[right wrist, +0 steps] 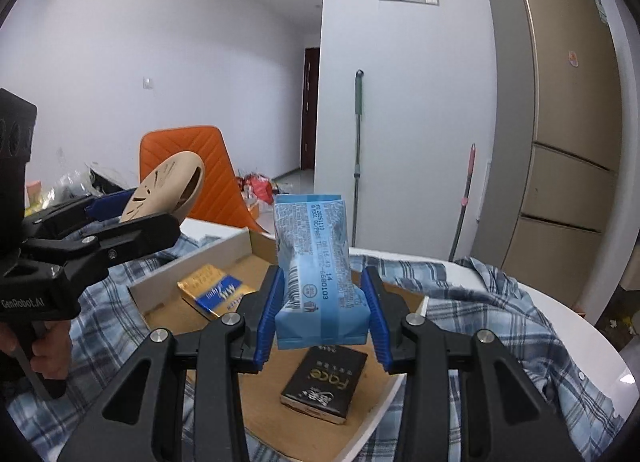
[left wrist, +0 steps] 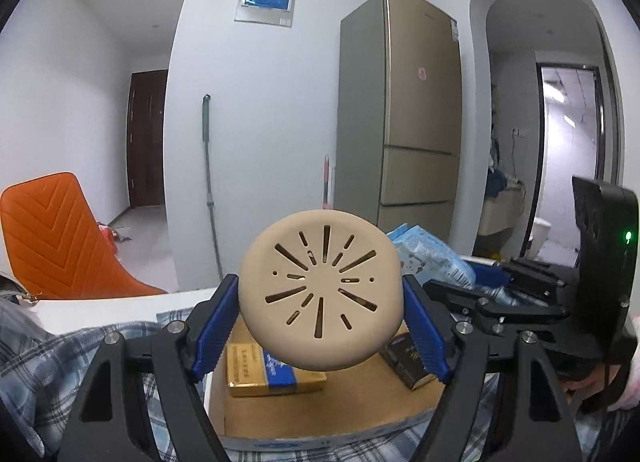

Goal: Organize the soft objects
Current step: 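Carry the blue packet and beige disc over the box and open both tools, then lift both tools away from the box and lower the right tool to the white cable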

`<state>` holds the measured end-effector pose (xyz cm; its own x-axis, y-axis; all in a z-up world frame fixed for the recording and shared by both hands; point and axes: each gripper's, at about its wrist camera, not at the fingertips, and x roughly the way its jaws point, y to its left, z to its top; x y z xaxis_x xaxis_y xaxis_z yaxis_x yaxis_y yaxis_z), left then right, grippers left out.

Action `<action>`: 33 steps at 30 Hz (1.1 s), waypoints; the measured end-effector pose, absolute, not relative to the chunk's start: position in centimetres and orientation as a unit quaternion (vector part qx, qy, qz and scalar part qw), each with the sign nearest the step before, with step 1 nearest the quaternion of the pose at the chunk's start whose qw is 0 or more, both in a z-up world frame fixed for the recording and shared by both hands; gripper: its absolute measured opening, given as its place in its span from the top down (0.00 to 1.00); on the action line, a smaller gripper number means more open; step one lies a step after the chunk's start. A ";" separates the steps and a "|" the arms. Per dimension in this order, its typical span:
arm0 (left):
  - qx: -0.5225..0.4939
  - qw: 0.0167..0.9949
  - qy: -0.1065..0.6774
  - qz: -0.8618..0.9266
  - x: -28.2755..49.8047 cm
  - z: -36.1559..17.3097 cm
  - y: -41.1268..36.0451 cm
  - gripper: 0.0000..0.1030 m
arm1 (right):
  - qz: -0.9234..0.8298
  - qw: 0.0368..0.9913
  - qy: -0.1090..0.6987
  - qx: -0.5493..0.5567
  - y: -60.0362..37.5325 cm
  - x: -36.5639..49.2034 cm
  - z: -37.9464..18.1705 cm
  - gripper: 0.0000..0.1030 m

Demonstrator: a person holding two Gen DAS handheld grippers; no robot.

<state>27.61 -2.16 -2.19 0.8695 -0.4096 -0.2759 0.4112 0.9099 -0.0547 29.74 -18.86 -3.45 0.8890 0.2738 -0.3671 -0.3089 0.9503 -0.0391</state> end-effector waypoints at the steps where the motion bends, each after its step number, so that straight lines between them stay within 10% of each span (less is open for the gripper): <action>1: 0.009 0.966 0.143 -0.213 27.8 -2.5 -2.4 0.22 | 0.150 0.970 0.186 -0.050 -18.8 29.9 -3.6 0.62; 18: 0.038 0.963 0.167 -0.206 28.6 -4.0 -4.0 0.20 | 0.161 0.962 0.216 -0.053 -18.4 31.0 -4.6 0.62; 21: 0.040 0.964 0.169 -0.203 28.6 -4.0 -4.3 0.14 | 0.149 0.963 0.221 -0.052 -18.4 31.1 -4.7 0.41; 33: 0.027 0.972 0.146 -0.184 27.6 -3.7 -3.5 0.00 | 0.138 0.965 0.216 -0.053 -18.5 30.8 -4.5 0.41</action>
